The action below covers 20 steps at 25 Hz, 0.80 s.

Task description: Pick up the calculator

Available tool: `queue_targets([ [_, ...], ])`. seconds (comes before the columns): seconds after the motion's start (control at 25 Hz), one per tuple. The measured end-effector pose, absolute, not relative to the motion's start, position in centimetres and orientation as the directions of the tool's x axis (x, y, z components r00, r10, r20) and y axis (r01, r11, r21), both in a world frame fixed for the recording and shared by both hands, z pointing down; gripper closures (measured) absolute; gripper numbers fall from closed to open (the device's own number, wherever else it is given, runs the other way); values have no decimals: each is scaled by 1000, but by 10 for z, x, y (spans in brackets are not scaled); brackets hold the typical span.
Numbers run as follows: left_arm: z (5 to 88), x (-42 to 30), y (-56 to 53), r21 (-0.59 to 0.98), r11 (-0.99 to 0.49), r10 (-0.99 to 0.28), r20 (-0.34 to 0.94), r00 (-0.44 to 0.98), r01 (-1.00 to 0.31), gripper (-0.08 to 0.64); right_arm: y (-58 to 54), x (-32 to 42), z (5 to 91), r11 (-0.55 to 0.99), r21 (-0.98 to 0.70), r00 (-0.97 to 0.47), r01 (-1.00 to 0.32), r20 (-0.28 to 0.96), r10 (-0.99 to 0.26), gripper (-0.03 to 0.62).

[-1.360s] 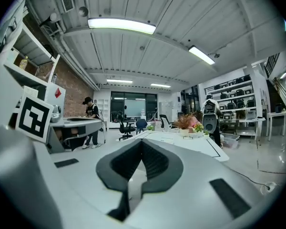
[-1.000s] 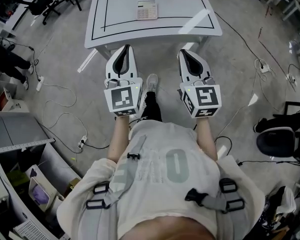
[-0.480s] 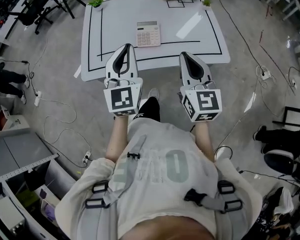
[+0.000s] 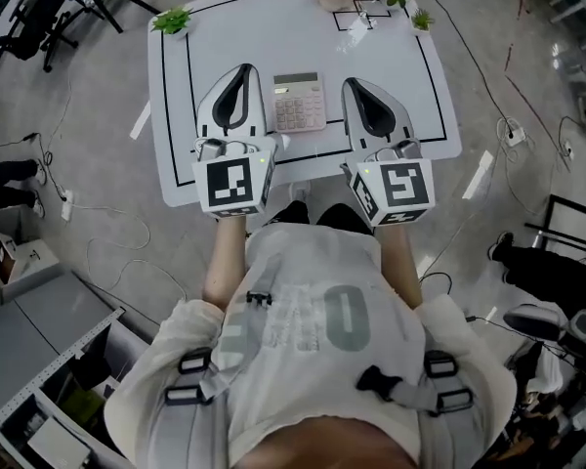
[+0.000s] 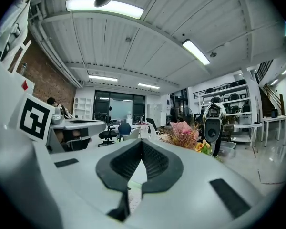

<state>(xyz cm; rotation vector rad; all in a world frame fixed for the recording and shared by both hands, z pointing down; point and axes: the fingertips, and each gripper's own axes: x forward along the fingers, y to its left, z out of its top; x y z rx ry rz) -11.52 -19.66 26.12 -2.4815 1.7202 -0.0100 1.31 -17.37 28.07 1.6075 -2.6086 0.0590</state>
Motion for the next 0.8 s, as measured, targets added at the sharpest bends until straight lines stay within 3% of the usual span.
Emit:
queue_targets([
  [0.8, 277, -110, -227, -60, -325, -942, -65, 328, -944, 540, -218, 9, 297, 527, 5, -524, -850, 106, -845, 588],
])
